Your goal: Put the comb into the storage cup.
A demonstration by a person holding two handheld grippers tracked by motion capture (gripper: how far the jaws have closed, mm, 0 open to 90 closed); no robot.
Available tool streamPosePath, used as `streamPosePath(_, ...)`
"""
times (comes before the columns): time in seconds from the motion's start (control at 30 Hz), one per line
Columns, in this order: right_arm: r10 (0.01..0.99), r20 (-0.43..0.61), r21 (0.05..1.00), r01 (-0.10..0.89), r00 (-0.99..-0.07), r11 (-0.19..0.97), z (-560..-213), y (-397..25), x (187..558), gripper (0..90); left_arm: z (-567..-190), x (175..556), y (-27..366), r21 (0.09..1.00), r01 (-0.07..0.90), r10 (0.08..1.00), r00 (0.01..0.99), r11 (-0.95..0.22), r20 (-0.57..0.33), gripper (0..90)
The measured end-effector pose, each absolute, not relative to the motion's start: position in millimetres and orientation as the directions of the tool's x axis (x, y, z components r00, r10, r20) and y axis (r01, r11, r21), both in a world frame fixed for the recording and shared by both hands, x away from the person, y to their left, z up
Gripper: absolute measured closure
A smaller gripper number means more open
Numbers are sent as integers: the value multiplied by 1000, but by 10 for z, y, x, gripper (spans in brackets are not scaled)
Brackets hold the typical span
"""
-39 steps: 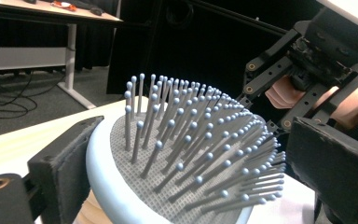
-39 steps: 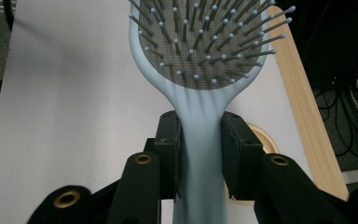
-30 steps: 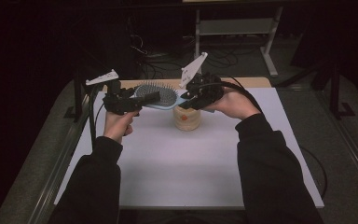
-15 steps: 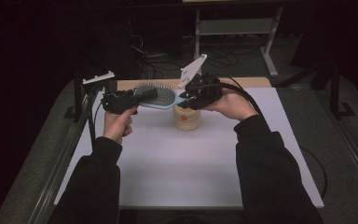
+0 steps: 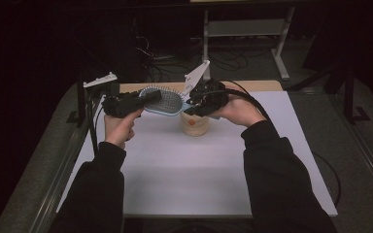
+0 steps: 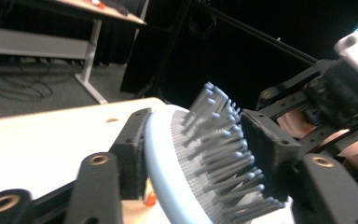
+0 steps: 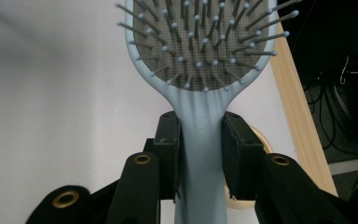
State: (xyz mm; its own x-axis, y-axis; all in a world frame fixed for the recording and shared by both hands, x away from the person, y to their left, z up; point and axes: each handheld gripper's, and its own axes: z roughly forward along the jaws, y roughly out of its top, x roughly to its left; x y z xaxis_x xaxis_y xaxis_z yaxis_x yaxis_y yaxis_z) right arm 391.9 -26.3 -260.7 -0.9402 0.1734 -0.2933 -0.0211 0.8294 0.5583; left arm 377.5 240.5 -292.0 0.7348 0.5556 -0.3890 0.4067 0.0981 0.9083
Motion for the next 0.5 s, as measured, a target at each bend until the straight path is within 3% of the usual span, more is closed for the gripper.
streamPosePath(0.27,175,-276,549,-6,-945,836,-2684,-224,3930,683,-2756,3707,2327,938,347,548,781,16,-298,565)
streamPosePath(0.5,187,-245,567,16,-951,824,-2721,-248,3935,673,-2653,3670,2241,949,311,550,802,-53,-232,588)
